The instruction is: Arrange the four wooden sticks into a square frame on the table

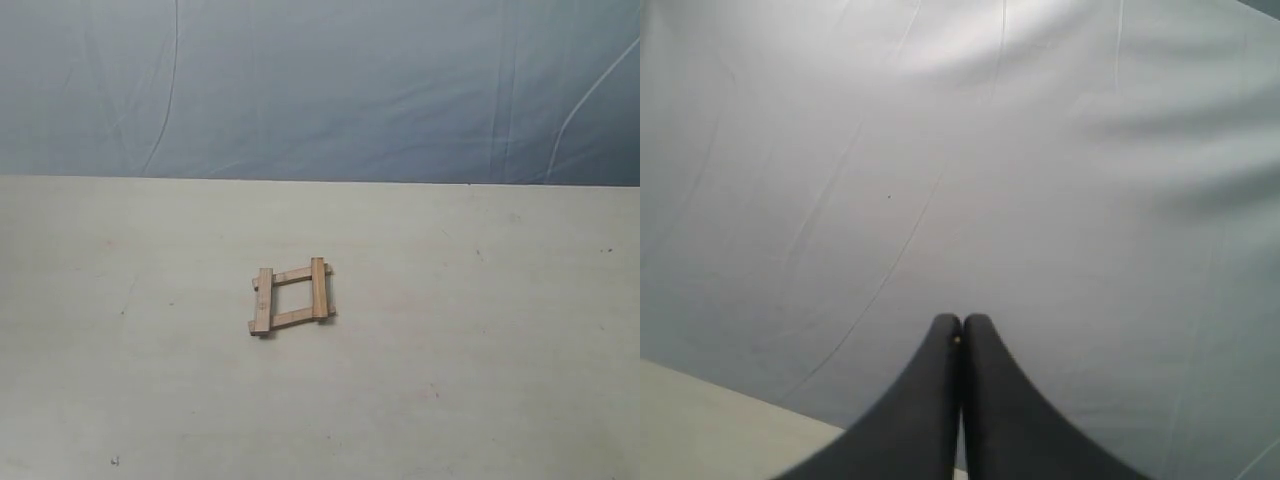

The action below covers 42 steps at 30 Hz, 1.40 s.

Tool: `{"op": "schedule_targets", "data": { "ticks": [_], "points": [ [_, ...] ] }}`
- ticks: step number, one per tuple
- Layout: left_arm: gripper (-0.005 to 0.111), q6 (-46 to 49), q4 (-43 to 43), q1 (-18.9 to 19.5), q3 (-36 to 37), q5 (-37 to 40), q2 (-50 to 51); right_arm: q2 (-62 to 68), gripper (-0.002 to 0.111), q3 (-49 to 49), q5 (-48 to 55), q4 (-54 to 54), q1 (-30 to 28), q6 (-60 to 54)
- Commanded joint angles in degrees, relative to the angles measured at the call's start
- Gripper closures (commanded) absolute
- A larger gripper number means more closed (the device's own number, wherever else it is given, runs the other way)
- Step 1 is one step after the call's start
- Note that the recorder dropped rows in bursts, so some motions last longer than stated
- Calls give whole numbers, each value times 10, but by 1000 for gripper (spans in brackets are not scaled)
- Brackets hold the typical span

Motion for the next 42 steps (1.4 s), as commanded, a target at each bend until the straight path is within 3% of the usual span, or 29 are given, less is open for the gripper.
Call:
{"op": "schedule_targets", "data": {
  "ticks": [1, 11, 13, 19, 21, 30, 42],
  "points": [
    [106, -3, -2, -2, 1, 0, -3, -5, 109, 2, 29, 9, 2, 2],
    [106, 26, 8, -2, 25, 54, 0, -5, 109, 2, 29, 29, 7, 2],
    [106, 121, -70, -2, 39, 77, 2, -5, 109, 2, 29, 29, 7, 2],
    [106, 632, -413, 0, 76, 105, -11, -5, 109, 2, 31, 12, 7, -1],
    [106, 682, -451, 0, 89, 105, -11, -5, 109, 2, 31, -1, 7, -3],
    [106, 675, -420, 0, 121, 141, -11, -5, 109, 2, 31, 14, 9, -15],
    [106, 538, -332, 0, 121, 170, -11, -5, 109, 2, 26, 19, 9, -17]
  ]
}}
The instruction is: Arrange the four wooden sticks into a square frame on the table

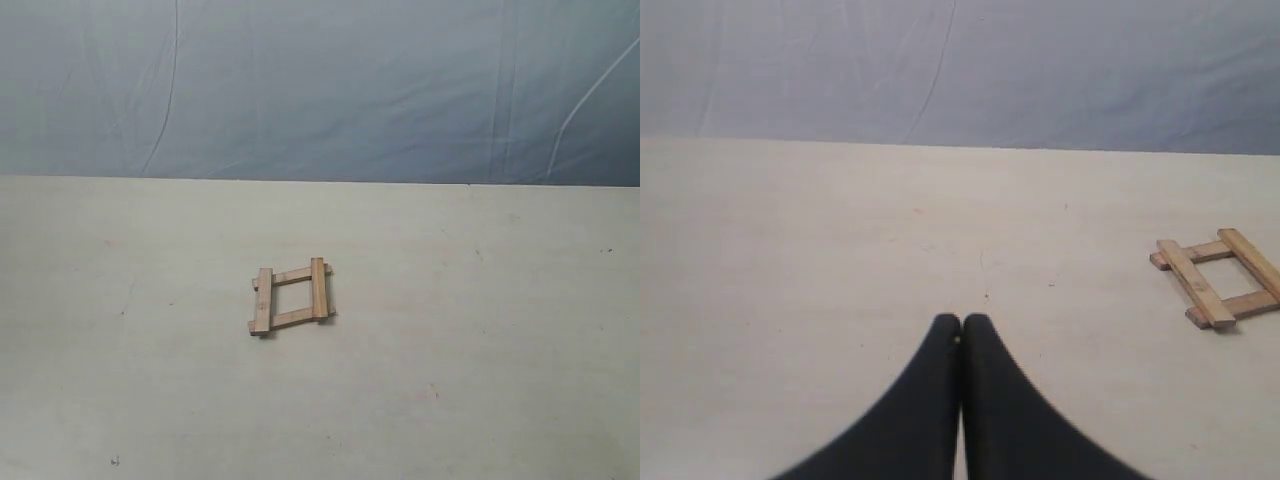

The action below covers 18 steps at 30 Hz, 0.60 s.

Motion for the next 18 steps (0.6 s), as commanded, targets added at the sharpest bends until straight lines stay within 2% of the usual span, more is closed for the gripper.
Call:
{"op": "schedule_targets", "data": {
  "ticks": [1, 5, 8, 18],
  "points": [
    [106, -39, 45, 0, 2, 10, -3, -5, 109, 0, -5, 3, 2, -4],
    [106, -39, 155, 0, 2, 10, -3, -5, 109, 0, -5, 3, 2, -4],
    [106, -39, 204, 0, 2, 10, -3, -5, 109, 0, -7, 3, 2, -3],
    [106, -39, 213, 0, 2, 10, -3, -5, 109, 0, -7, 3, 2, -3]
  ]
}}
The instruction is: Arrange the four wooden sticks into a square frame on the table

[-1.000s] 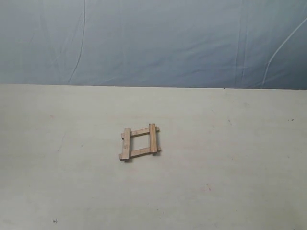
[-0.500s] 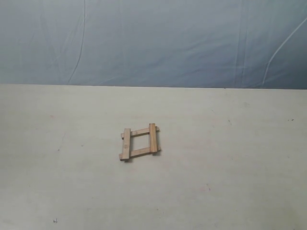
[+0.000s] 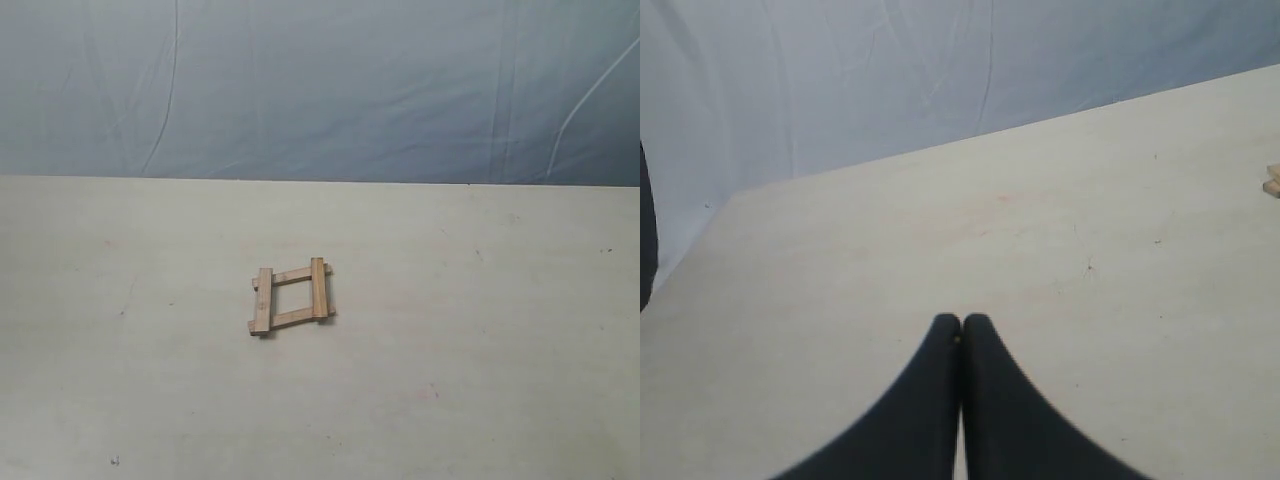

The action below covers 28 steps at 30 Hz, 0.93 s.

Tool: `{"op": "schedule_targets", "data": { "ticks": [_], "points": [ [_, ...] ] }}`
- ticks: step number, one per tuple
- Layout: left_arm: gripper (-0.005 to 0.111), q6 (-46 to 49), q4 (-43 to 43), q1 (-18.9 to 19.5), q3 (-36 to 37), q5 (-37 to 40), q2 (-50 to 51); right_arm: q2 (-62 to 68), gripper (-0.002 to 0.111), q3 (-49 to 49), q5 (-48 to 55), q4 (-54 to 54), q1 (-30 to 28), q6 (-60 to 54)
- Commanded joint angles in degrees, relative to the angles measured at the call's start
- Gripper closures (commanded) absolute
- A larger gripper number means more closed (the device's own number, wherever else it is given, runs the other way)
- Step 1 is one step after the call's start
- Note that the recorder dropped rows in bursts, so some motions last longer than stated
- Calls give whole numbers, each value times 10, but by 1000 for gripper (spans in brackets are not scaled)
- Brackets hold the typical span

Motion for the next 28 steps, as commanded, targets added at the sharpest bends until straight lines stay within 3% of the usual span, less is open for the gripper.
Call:
{"op": "schedule_targets", "data": {
  "ticks": [1, 25, 28],
  "points": [
    [106, -4, 2, 0, 2, 1, -3, -5, 109, 0, -7, 2, 2, -3],
    [106, -4, 2, 0, 2, 1, -3, -5, 109, 0, -7, 3, 2, -3],
    [106, -7, -60, 0, 2, 4, -3, -5, 109, 0, -7, 3, 2, -3]
  ]
}}
